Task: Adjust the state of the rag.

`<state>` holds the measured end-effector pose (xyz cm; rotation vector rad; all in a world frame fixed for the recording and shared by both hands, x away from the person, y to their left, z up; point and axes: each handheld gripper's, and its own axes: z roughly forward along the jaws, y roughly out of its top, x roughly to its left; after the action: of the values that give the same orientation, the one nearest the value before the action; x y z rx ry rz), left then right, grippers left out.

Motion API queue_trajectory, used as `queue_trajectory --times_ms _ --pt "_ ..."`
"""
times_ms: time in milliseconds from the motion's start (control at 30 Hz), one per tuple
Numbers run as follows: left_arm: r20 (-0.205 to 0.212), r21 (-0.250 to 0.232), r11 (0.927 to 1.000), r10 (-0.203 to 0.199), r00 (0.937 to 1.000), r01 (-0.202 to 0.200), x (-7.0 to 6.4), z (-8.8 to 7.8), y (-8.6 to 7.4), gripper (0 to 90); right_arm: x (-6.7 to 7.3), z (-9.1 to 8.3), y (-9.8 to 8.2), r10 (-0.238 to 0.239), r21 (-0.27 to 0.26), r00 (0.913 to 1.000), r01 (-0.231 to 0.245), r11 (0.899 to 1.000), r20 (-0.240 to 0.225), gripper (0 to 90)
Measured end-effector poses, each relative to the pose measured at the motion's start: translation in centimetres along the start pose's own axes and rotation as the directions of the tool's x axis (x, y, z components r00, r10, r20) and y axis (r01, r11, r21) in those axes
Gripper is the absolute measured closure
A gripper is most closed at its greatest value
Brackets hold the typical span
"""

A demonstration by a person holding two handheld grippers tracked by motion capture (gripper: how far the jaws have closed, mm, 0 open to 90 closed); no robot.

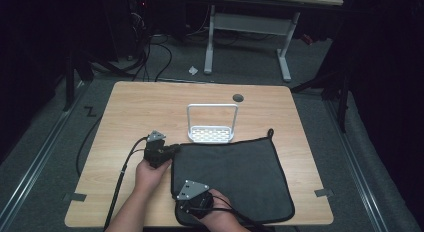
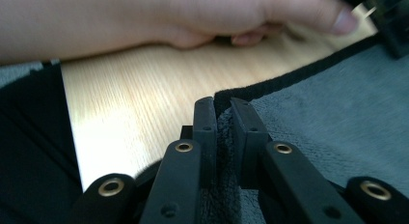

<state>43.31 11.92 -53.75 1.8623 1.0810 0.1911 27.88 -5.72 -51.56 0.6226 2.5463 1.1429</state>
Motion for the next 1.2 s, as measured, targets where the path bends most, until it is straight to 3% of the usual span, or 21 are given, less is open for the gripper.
queue_trajectory --times_ms 100,267,500,767,1100,1200 --pt "0.013 -0.03 0.9995 -0.01 0.9999 0.01 0.0 -0.3 -0.1 82.0 0.0 -0.5 0.5 0.001 -0.026 1.0 -0.001 1.0 0.005 82.4" --pt "0.039 -0.077 0.994 -0.075 0.9964 0.078 0.7 -1.1 0.0 82.1 0.2 -1.1 1.5 -0.01 -0.068 0.9999 0.01 0.998 -0.004 82.3" --pt "0.057 -0.161 0.974 -0.152 0.9868 0.159 1.7 -3.2 0.1 82.5 0.9 -0.8 3.5 -0.027 -0.119 0.9994 0.024 0.993 -0.023 82.1" --pt "0.008 -0.197 0.9643 -0.179 0.9838 0.177 3.8 -7.2 -0.4 82.5 2.6 0.6 6.1 -0.06 -0.155 0.9969 0.051 0.987 -0.051 82.1" --pt "-0.068 -0.268 0.9358 -0.256 0.9643 0.229 6.8 -13.9 -2.5 82.6 5.3 2.7 9.3 -0.13 -0.2 0.9841 0.105 0.974 -0.121 82.0" --pt "-0.073 -0.267 0.9398 -0.24 0.968 0.213 6.6 -14.1 -2.0 82.6 5.5 2.6 9.7 -0.135 -0.21 0.9835 0.107 0.972 -0.121 81.9"
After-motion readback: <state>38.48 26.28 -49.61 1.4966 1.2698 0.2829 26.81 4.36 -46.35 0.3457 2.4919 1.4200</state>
